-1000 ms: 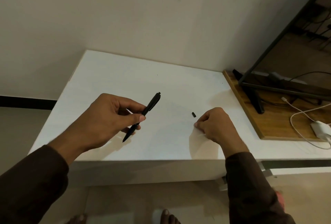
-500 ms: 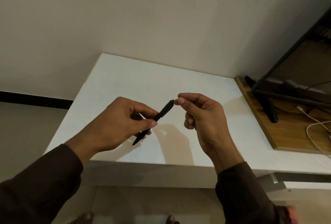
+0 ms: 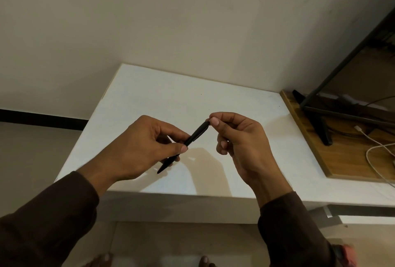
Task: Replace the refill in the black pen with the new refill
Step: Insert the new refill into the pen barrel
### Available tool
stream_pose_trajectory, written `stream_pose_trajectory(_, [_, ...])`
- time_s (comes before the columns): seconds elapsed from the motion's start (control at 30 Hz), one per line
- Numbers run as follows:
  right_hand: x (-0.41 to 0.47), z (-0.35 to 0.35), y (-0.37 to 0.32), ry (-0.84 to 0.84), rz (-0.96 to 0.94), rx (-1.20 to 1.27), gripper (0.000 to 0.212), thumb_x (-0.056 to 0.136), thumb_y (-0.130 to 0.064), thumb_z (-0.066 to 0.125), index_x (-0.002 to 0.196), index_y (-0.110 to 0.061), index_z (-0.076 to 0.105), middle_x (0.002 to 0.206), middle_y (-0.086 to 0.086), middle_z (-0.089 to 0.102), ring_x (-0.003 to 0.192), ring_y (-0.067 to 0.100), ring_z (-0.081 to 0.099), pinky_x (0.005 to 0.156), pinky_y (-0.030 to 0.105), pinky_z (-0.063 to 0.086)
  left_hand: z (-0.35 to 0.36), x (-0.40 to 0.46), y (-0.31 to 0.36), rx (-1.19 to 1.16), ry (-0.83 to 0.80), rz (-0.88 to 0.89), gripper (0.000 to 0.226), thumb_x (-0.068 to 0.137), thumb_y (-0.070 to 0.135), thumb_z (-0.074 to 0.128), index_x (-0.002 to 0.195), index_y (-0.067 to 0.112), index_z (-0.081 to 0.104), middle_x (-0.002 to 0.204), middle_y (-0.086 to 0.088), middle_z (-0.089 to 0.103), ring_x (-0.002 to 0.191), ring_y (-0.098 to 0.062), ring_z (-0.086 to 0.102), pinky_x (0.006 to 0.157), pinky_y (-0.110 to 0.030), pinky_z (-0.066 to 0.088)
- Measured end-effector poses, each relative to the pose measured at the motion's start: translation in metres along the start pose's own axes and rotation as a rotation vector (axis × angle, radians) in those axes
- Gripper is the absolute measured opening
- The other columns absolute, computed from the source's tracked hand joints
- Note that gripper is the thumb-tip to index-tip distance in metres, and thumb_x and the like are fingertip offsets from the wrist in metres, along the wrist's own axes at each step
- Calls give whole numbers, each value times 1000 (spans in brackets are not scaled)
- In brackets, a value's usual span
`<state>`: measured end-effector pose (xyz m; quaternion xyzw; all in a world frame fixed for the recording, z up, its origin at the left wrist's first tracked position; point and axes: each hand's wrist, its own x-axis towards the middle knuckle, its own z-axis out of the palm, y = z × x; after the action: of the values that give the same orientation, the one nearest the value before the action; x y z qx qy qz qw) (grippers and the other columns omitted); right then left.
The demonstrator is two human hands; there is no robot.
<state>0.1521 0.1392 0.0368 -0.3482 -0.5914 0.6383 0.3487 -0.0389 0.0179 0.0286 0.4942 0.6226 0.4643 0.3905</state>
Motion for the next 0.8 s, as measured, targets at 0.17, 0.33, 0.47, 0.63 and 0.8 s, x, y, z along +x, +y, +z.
stream_pose_trajectory(0.17, [0,0,0,-2,7,6,10,91,-6,74,89,-12,82,74,7,69,48,14,48,47,27,44,0,1,-2,12,-13,6,21,88,17,78,99,33,84,83,-1,82,75,-22,79,71,-30,66])
stream_pose_trajectory(0.33, [-1,-1,-2,-46,24,15,8,94,-6,72,94,-8,79,68,-1,66,48,14,48,47,26,44,-1,2,-2,22,-9,10,19,88,18,78,99,33,84,84,-1,81,75,-21,79,73,-33,66])
stream_pose_trajectory(0.47, [-1,-2,-2,-78,42,26,12,95,-3,69,91,-8,79,71,2,67,49,14,49,47,27,44,-1,0,-3,24,-16,5,19,88,16,78,99,30,84,83,2,81,75,-20,80,74,-32,66])
stream_pose_trajectory(0.63, [-1,-6,-4,-102,30,-26,18,95,-1,67,89,-12,80,69,2,65,51,14,50,48,28,45,0,-1,-2,34,-24,-3,19,88,18,79,101,30,84,81,4,82,75,-19,80,72,-30,66])
stream_pose_trajectory(0.8, [-2,-7,-8,-85,-26,-205,16,96,-5,70,89,-14,80,67,9,62,53,17,54,51,30,49,1,-2,-1,31,-22,-9,18,88,19,78,102,29,84,81,0,82,75,-19,80,72,-31,66])
